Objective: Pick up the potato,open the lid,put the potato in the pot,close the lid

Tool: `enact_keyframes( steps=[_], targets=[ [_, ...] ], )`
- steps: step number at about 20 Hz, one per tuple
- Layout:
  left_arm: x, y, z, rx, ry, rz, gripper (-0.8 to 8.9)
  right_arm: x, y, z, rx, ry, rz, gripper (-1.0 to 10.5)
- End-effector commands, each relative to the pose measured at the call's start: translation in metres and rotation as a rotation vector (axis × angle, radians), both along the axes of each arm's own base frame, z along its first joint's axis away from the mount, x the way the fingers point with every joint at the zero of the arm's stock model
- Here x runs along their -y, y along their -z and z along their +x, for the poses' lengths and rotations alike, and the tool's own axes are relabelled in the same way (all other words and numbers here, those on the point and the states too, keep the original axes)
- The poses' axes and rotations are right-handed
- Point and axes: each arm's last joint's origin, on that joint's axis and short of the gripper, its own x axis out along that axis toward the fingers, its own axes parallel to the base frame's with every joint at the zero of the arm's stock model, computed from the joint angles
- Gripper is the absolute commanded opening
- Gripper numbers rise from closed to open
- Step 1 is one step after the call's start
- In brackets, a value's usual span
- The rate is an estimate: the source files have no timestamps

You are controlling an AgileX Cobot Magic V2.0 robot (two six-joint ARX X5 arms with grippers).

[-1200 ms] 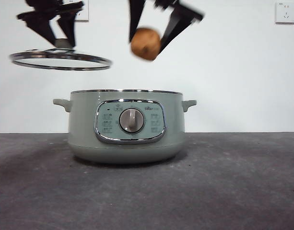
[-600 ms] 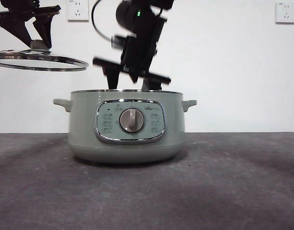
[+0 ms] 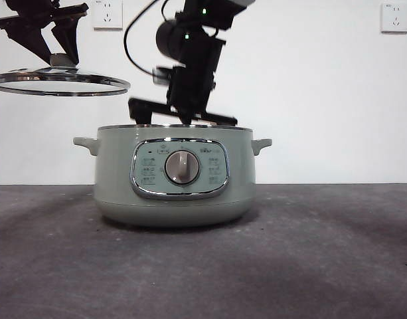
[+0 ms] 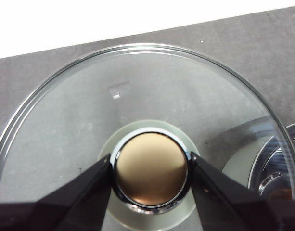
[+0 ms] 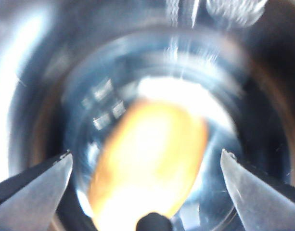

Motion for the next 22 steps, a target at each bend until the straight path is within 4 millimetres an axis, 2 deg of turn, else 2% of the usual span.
enact_keyframes(
  steps=[1, 4, 5, 7, 8, 9, 13, 16, 19, 22],
  targets=[
    [0.001, -0.01, -0.002, 0.057, 0.013, 0.0, -0.09, -0.006, -0.02, -0.004, 0.042, -0.008, 0.03, 6.0],
    [0.009, -0.009, -0.003, 0.046, 0.058, -0.036, -0.09, 0.0, -0.065, -0.023, 0.093, -0.015, -0.014, 5.9],
    [0.014, -0.01, -0.002, 0.053, 0.071, -0.037, -0.09, 0.005, -0.079, -0.032, 0.105, -0.009, -0.053, 5.1],
    [0.021, -0.01, -0.003, 0.056, 0.089, -0.038, -0.09, 0.009, -0.105, -0.043, 0.159, -0.033, -0.015, 2.6],
    [0.028, -0.01, -0.004, 0.052, 0.104, -0.038, -0.09, 0.014, -0.119, -0.05, 0.184, -0.036, 0.008, 0.5],
    [0.033, -0.009, -0.005, 0.04, 0.118, -0.038, -0.09, 0.016, -0.132, -0.059, 0.205, -0.066, 0.025, -0.1],
    [0.056, -0.006, -0.01, 0.001, 0.173, -0.036, -0.09, 0.03, -0.181, -0.097, 0.292, -0.147, 0.084, -0.1],
    [0.076, -0.004, -0.015, -0.019, 0.222, -0.035, -0.09, 0.051, -0.208, -0.133, 0.305, -0.186, 0.083, -0.1],
    [0.096, -0.002, -0.022, -0.051, 0.272, -0.03, -0.09, 0.08, -0.213, -0.169, 0.266, -0.216, 0.041, -0.1],
    [0.118, 0.0, -0.031, -0.077, 0.33, -0.026, -0.09, 0.114, -0.202, -0.203, 0.205, -0.226, -0.012, -0.1]
  ],
)
